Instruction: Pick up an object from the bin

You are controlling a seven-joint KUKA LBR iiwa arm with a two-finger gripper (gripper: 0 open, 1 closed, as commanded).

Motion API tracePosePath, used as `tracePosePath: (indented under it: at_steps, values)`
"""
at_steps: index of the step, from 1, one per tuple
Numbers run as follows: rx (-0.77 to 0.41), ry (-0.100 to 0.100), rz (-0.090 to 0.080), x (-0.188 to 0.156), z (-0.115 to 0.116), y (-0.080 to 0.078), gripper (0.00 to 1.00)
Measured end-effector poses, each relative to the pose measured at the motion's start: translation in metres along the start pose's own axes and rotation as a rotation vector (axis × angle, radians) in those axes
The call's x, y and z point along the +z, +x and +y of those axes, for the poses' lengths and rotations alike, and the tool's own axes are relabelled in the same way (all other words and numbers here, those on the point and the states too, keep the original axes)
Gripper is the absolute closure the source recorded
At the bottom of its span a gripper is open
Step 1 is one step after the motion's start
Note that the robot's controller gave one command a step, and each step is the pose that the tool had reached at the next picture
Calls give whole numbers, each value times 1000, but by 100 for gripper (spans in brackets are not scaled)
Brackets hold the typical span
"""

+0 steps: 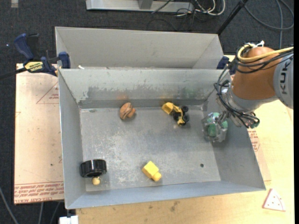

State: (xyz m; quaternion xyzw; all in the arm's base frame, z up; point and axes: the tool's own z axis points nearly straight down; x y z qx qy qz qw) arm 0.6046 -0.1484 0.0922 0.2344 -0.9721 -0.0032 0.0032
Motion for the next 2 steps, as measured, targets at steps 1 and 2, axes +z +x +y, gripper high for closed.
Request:
tracePosePath:
  at_steps: [1, 2]
  values:
    - [1, 4, -4, -25, -1, -1, 100]
    - [1, 8, -7, -46, -2, -2, 100]
